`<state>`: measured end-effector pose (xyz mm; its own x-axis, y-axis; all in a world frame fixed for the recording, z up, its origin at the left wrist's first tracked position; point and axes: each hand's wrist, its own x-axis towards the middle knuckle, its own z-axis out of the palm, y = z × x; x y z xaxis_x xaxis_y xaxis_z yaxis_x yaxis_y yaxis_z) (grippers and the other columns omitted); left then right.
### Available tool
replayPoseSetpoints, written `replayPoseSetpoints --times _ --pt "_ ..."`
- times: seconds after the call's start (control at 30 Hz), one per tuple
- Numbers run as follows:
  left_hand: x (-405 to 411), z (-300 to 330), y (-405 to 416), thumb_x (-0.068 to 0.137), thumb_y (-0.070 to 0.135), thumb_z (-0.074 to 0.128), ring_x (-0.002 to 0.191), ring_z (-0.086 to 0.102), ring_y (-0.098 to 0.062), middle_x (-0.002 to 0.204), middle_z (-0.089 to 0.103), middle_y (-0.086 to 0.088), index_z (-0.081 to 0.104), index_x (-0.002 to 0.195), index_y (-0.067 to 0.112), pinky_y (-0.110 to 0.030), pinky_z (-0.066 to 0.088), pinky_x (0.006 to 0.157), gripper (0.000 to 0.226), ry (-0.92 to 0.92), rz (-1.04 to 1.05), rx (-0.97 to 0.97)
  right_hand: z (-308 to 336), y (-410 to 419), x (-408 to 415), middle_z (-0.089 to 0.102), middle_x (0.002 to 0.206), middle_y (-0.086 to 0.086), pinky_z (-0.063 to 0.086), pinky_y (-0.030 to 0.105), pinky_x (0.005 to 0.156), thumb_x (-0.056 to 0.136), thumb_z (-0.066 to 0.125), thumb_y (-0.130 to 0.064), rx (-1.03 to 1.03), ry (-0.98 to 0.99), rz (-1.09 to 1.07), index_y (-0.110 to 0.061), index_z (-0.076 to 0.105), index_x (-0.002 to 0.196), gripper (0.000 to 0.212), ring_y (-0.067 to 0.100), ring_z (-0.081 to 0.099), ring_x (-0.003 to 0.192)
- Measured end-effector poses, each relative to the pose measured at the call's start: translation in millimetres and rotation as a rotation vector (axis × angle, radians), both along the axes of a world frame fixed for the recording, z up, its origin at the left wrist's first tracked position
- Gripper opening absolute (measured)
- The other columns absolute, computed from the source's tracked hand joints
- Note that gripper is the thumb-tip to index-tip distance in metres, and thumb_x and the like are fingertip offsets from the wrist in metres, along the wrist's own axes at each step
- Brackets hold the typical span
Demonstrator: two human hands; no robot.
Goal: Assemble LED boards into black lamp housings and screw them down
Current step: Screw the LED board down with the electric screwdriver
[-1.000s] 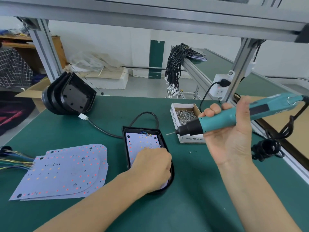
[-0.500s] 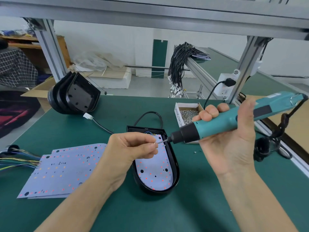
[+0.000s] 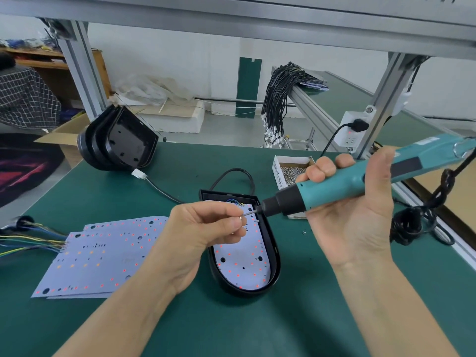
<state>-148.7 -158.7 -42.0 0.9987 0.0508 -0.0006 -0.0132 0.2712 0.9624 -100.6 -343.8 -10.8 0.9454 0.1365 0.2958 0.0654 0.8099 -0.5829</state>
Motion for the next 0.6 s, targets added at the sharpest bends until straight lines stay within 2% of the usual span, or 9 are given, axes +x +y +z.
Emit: replayPoseSetpoints --times 0.6 --pt "2.7 -1.7 -0.8 0.050 0.015 0.076 0.059 0.067 -0.019 0.069 0.071 -0.011 0.077 0.068 0.010 -0.024 0.055 0.058 0.019 0.025 0.000 -0.041 1.7 -0.2 2.5 0.051 0.072 -0.002 0.045 0.029 0.079 0.054 0.084 -0.052 0.002 0.007 -0.005 -0.019 0.049 0.077 0.053 0.015 0.051 0.066"
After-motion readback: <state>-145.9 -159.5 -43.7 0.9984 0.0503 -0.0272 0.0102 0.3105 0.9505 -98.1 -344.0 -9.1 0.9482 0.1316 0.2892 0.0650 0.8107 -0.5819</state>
